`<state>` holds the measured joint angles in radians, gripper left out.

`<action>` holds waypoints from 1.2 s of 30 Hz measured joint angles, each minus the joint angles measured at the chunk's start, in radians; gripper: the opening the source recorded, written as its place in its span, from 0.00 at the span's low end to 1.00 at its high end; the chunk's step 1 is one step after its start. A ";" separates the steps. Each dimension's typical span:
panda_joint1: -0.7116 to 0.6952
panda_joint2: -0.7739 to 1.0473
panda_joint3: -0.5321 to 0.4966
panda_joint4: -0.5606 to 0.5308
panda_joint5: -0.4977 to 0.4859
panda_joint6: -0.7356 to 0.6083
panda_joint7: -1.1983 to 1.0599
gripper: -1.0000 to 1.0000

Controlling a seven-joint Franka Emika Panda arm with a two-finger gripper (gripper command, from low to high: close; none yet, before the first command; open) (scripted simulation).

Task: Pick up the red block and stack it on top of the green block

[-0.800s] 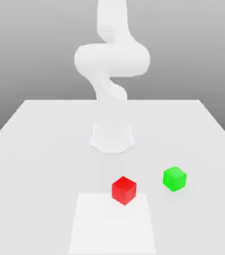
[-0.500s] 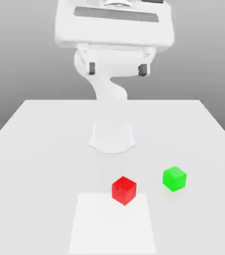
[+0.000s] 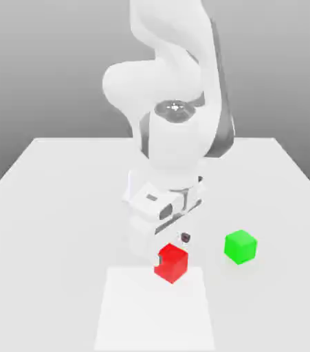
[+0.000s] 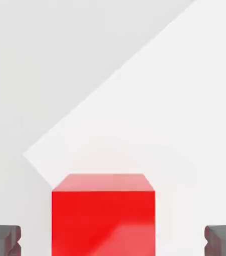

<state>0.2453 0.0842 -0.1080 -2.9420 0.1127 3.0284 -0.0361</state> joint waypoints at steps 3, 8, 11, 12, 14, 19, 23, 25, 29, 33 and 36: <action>-0.061 0.079 0.071 0.008 0.031 0.069 -0.020 0.00; -0.062 0.079 0.071 0.008 0.029 0.067 -0.018 0.00; -0.058 0.059 0.064 0.006 0.021 0.050 -0.014 0.00; -0.055 0.034 0.054 0.003 0.000 0.029 0.000 0.00; -0.049 -0.022 0.034 -0.003 -0.045 -0.020 0.032 0.00; -0.077 -0.167 0.041 -0.026 -0.122 -0.143 0.087 0.00; -0.022 -0.251 0.065 -0.039 -0.123 -0.216 0.023 0.00; 0.046 -0.279 0.080 -0.042 -0.110 -0.241 -0.054 0.00; 0.184 -0.333 0.115 -0.046 -0.089 -0.290 -0.215 0.00; 0.322 -0.386 0.148 -0.051 -0.077 -0.339 -0.371 0.00; 0.375 -0.354 0.162 -0.051 -0.074 -0.307 -0.430 0.00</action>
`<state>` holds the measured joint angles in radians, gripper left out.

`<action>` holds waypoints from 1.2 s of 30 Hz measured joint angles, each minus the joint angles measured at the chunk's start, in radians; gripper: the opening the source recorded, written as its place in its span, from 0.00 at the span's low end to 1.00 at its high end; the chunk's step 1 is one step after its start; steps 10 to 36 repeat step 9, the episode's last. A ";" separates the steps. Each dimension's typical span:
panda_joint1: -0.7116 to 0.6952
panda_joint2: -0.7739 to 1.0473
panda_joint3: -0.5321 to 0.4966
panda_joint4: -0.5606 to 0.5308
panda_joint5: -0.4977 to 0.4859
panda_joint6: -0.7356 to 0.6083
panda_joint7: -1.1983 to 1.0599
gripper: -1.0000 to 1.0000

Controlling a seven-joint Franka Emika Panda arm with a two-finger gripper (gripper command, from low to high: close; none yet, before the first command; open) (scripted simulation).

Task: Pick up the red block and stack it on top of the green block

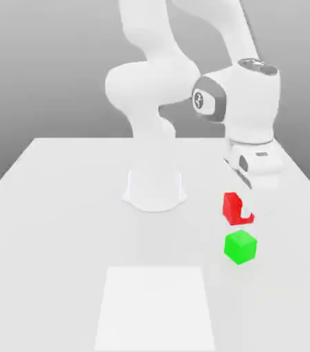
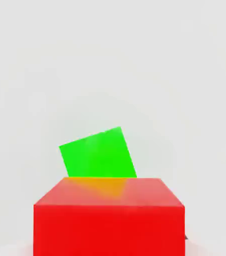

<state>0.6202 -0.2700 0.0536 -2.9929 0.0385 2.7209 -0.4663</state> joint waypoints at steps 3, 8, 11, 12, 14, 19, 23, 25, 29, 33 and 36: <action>0.004 0.099 0.004 0.004 -0.003 0.095 -0.005 0.00; -0.004 0.236 0.003 0.009 -0.028 0.226 0.011 1.00; -0.004 0.236 0.003 0.009 -0.028 0.226 0.011 1.00; -0.004 0.236 0.003 0.009 -0.028 0.226 0.011 1.00; -0.004 0.236 0.003 0.009 -0.028 0.226 0.011 1.00; -0.004 0.236 0.003 0.009 -0.028 0.226 0.011 1.00; -0.004 0.236 0.003 0.009 -0.028 0.226 0.011 1.00; -0.004 0.236 0.003 0.009 -0.028 0.226 0.011 1.00; -0.004 0.236 0.003 0.009 -0.028 0.226 0.011 1.00; -0.004 0.236 0.003 0.009 -0.028 0.226 0.011 1.00; -0.004 0.236 0.003 0.009 -0.028 0.226 0.011 1.00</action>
